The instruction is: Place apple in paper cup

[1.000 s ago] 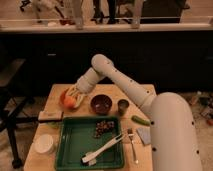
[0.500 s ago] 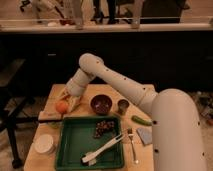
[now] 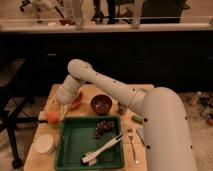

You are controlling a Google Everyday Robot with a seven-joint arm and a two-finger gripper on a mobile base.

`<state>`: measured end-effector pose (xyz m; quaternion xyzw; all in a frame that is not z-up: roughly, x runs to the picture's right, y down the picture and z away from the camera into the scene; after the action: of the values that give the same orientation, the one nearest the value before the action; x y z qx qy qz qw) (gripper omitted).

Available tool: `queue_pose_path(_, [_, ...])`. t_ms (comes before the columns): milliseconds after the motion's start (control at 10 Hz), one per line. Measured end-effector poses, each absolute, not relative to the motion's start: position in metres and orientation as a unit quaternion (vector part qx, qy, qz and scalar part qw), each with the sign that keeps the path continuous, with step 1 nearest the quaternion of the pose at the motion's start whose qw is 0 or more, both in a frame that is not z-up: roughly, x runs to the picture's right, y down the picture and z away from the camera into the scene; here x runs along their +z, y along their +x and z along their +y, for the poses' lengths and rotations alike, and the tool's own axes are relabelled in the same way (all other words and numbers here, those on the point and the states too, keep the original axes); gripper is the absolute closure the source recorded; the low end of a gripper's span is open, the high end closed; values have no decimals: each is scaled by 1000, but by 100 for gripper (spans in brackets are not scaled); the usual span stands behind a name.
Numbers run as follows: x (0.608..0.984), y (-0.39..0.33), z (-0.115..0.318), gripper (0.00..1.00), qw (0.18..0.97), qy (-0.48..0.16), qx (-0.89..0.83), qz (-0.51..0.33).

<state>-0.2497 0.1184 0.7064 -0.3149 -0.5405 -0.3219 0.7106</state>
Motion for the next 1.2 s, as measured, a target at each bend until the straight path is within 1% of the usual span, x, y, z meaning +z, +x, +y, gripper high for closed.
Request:
queue_pose_path(300, [702, -259, 133, 100, 698, -321, -319, -555])
queue_pose_path(900, [702, -259, 133, 100, 699, -321, -319, -553])
queue_pose_path(1200, [686, -275, 142, 100, 692, -315, -343, -552])
